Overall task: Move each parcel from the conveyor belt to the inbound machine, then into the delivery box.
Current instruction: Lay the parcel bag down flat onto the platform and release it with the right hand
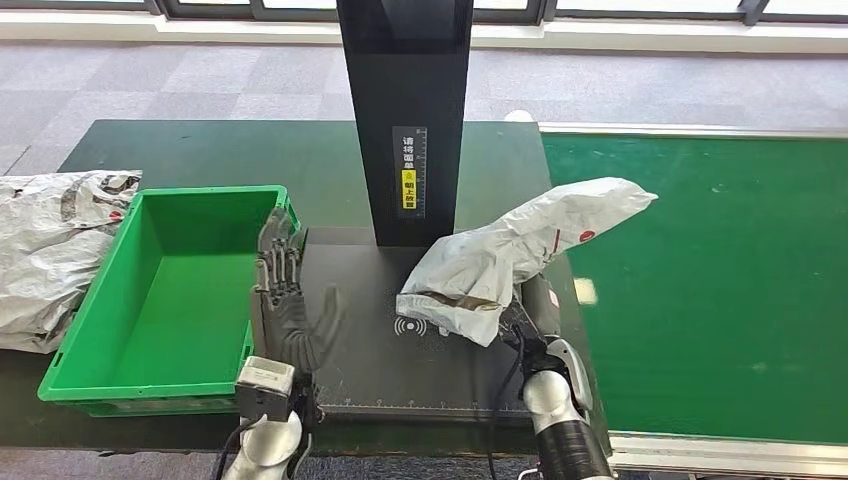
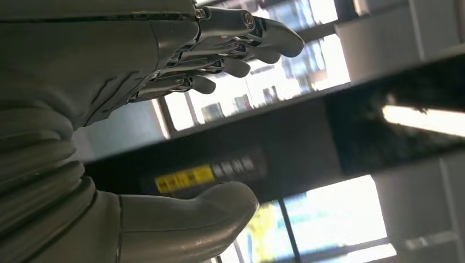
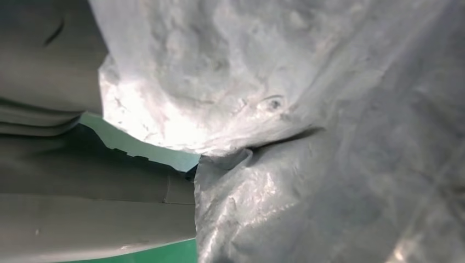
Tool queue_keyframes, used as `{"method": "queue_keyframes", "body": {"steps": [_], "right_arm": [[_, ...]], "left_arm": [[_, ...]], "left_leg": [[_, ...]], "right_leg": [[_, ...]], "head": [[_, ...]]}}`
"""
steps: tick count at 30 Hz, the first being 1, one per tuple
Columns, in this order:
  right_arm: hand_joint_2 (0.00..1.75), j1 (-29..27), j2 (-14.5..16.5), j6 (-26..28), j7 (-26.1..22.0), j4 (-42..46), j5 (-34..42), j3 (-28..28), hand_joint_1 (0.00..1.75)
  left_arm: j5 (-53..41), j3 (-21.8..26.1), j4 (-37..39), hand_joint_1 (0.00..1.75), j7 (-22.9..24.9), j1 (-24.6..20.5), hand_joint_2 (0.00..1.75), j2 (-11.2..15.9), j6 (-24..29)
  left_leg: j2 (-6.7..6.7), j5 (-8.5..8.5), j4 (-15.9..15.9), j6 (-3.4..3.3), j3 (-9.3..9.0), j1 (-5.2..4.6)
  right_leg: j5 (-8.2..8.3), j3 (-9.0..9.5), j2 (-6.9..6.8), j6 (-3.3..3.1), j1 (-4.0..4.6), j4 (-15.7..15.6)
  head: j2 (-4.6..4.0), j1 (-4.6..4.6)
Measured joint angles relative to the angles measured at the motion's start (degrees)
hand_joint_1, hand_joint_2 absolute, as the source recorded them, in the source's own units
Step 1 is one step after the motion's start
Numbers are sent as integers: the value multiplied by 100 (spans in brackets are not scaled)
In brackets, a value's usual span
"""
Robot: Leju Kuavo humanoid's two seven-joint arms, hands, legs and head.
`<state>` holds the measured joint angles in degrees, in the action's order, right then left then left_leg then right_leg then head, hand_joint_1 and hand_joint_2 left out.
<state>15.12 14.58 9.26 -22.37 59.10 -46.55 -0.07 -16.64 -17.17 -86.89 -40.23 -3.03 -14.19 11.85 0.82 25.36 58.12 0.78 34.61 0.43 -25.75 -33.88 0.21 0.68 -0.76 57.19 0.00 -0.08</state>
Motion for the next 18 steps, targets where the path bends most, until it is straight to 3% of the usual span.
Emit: {"method": "queue_keyframes", "body": {"steps": [4, 13, 18], "right_arm": [[0, 55, 0, 95, -13, -241, -43, 0, 0], [0, 91, 0, 110, -21, -434, -49, 0, 0], [0, 92, -1, 104, -7, -460, -75, 0, 0]], "left_arm": [[-200, -218, -244, 0, 1, -9, 175, 24, -443], [-243, -348, -449, 0, 1, -18, 175, 32, -552], [-454, -469, -476, 0, 1, -77, 175, 46, -895]], "left_leg": [[-2, 0, 0, 0, -1, 0], [-2, 0, 0, 0, -1, 1], [-2, 0, 0, 0, -1, -1]], "right_leg": [[0, -2, 2, 0, 0, 0], [0, -2, 2, 0, 1, 1], [0, -2, 2, 0, -1, 0]], "head": [[0, -1], [0, -1], [0, 0]]}}
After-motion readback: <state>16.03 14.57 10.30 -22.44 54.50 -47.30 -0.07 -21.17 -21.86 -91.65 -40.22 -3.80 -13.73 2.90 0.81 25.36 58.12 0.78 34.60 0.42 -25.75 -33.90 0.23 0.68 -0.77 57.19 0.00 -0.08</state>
